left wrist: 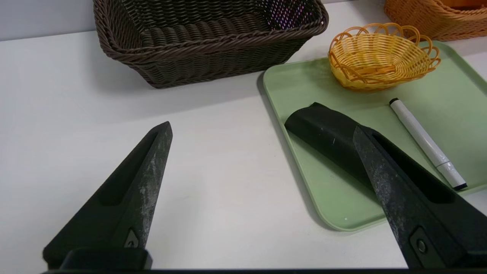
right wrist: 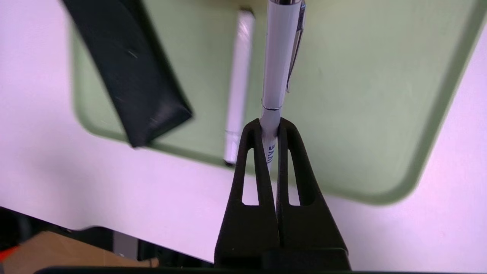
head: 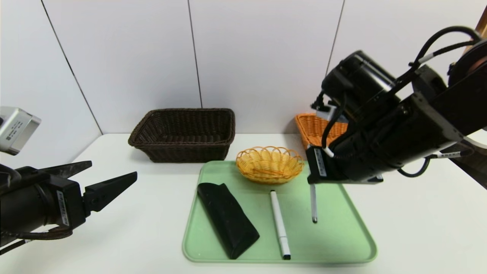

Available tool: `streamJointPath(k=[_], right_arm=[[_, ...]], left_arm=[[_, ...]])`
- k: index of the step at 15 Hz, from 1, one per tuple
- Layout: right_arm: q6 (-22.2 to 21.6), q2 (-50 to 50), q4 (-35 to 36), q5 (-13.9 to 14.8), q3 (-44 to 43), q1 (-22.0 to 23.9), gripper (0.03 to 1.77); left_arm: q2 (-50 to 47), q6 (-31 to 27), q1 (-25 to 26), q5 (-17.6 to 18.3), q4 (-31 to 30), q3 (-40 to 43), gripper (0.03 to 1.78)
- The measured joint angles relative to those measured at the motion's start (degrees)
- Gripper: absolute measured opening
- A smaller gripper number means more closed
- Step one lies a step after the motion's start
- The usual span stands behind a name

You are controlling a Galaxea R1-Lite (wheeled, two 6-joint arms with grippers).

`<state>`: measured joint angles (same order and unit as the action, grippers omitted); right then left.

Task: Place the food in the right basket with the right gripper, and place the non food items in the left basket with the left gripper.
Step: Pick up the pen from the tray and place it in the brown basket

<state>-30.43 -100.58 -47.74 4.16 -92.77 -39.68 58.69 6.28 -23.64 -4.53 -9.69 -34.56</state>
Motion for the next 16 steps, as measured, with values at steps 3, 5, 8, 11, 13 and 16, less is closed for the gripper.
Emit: streamJointPath(k=[3,5,8,11,13,16], right_arm=[[0.99,-0.24,10.53,0.96,-7.45,-0.56,0.06],[1.94,-1.9,15.85,1.46,-12.71,-0.91,0.06],[2.56,-5.8,26.47,1.73,-17.92,-1.13,0.06],[2.65,-10.08,37.72,1.96,-18.72,-1.13,0.06],[2.76,-13.14,46.37,2.56,-18.83,-1.13,0.06],[2.97,-18.24,56.5,3.25,-18.83,-1.16,0.06]], left_arm=[[-0.06,0.0,-0.01,-0.06,0.07,0.77,1.69],[-0.06,0.0,-0.01,-0.17,0.18,1.22,1.69],[-0.45,-0.17,-0.01,-0.91,0.27,2.4,1.69],[-1.17,-0.27,-0.01,-2.44,0.27,3.94,1.69],[-1.83,-0.27,-0.01,-2.66,0.29,5.32,1.69],[-3.06,-0.28,0.05,-3.64,0.35,6.64,1.69]])
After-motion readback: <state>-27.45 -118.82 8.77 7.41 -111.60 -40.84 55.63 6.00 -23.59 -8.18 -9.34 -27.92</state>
